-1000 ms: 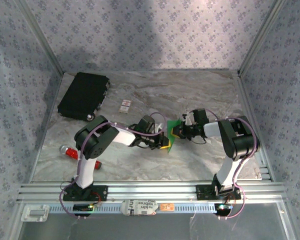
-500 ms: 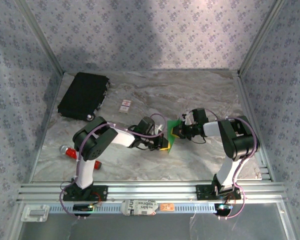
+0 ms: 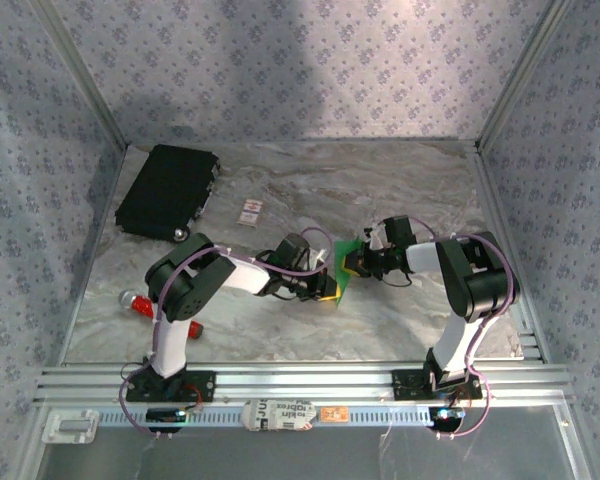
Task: Fold a paper plane with a square sheet of paper (pick it up from the middle)
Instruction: Fold the wing for the fifth time at the center of the table.
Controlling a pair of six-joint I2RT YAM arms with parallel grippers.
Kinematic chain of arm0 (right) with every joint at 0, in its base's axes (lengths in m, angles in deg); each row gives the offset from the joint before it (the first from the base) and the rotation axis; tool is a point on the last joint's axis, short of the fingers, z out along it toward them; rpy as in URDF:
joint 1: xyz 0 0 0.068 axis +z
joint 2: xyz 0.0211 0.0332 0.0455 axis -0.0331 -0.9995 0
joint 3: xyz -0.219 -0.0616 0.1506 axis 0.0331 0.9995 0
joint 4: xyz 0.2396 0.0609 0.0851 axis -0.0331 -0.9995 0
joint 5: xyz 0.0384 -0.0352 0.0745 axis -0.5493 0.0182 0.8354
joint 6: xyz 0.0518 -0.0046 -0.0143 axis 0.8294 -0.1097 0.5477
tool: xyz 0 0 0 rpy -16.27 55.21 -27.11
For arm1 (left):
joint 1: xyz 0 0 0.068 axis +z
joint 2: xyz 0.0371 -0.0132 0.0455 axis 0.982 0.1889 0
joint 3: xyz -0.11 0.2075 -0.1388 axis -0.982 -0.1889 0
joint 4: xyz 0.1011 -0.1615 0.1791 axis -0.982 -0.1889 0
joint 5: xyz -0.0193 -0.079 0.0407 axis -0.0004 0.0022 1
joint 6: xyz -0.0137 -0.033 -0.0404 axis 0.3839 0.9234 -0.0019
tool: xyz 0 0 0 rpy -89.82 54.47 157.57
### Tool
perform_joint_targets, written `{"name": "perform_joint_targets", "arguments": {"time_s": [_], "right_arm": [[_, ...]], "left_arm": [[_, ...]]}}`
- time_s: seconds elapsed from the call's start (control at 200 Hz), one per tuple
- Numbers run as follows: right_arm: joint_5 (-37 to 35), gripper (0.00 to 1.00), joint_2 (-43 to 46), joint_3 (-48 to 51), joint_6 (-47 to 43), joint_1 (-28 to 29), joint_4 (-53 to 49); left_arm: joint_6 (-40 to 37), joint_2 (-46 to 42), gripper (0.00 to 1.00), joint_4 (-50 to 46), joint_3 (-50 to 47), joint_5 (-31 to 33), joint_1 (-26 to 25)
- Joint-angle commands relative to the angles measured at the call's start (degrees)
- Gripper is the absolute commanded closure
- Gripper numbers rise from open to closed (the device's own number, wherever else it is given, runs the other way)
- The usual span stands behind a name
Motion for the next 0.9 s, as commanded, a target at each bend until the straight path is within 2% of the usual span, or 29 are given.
{"name": "perform_joint_targets", "arguments": {"time_s": [0.0, 0.045, 0.095, 0.315, 0.48, 0.565, 0.725, 0.765, 0.849, 0.894], "right_arm": [[-10.5, 0.95, -2.8, 0.8, -2.3, 0.2, -5.1], [-10.6, 0.95, -2.7, 0.7, -2.5, 0.1, -5.3], [-10.9, 0.95, -2.6, 0.6, -2.7, 0.2, -5.6], [-11.1, 0.95, -2.8, 0.5, -2.6, 0.1, -5.7], [-11.2, 0.95, -2.9, 0.6, -2.7, 0.1, -5.8], [-11.2, 0.95, -2.9, 0.7, -2.7, 0.2, -5.8], [-11.2, 0.95, -3.0, 0.5, -2.7, 0.1, -5.9], [-11.3, 0.95, -3.0, 0.6, -2.7, 0.2, -5.9], [-11.4, 0.95, -3.0, 0.6, -2.6, 0.2, -5.9], [-11.4, 0.95, -3.0, 0.7, -2.6, 0.2, -5.9]], "left_arm": [[-1.4, -0.5, 0.92, -10.2, -3.2, -5.2, -2.7], [-1.5, -0.6, 0.93, -10.5, -3.4, -5.1, -2.7], [-1.6, -0.7, 1.00, -10.5, -3.6, -5.1, -2.7], [-1.7, -0.8, 1.00, -10.6, -4.1, -5.5, -2.8], [-1.5, -0.8, 0.95, -9.9, -4.3, -6.0, -2.8], [-1.5, -0.8, 1.00, -9.5, -4.4, -6.7, -2.8], [-1.9, -0.8, 1.00, -10.0, -4.4, -7.3, -2.8], [-2.1, -0.8, 0.95, -10.3, -4.4, -7.4, -2.8], [-2.7, -0.9, 0.94, -11.0, -4.3, -7.7, -2.8], [-3.0, -0.9, 1.00, -11.3, -4.3, -7.7, -2.8]]}}
